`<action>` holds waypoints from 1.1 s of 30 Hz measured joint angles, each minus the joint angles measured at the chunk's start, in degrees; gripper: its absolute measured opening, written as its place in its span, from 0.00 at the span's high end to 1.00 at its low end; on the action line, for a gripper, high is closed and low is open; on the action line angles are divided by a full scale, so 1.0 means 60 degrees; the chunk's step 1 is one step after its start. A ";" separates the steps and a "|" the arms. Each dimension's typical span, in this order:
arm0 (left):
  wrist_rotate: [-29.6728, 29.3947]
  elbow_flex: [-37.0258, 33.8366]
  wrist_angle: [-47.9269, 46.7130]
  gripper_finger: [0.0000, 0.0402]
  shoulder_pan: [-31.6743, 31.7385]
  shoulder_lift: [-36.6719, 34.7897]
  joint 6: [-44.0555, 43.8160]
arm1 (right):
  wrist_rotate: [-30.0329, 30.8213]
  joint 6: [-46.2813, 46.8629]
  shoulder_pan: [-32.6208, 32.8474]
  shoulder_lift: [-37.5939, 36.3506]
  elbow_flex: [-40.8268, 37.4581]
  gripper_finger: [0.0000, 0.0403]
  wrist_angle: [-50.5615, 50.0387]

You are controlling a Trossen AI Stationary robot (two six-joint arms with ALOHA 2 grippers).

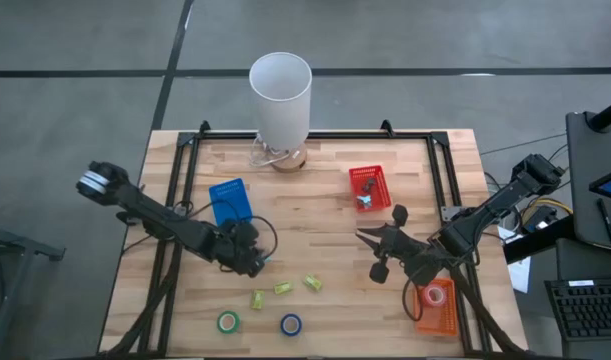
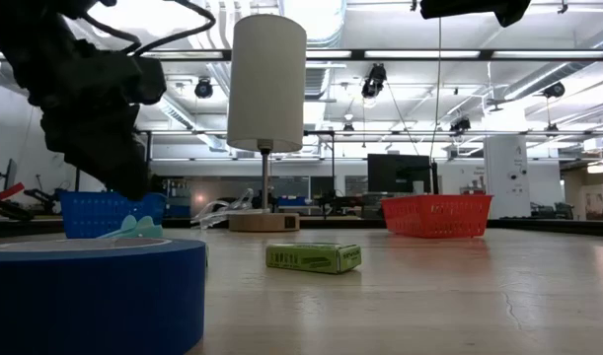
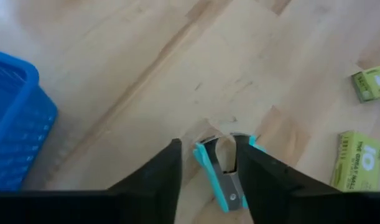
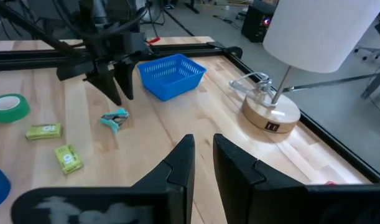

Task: Pick and place Stapler, Stapler remover, tape
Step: Put the blue staple remover into the red basket

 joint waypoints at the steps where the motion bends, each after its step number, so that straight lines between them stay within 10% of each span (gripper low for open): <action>1: 0.0093 -0.0027 0.0027 0.59 0.0002 0.0037 -0.0110 | 0.0000 0.0004 0.0000 0.0000 0.0000 0.87 0.0001; 33: 0.0328 -0.0526 0.0941 0.72 0.0011 0.0772 -0.1383 | -0.0022 0.0033 0.0000 0.0004 -0.0022 0.87 0.0007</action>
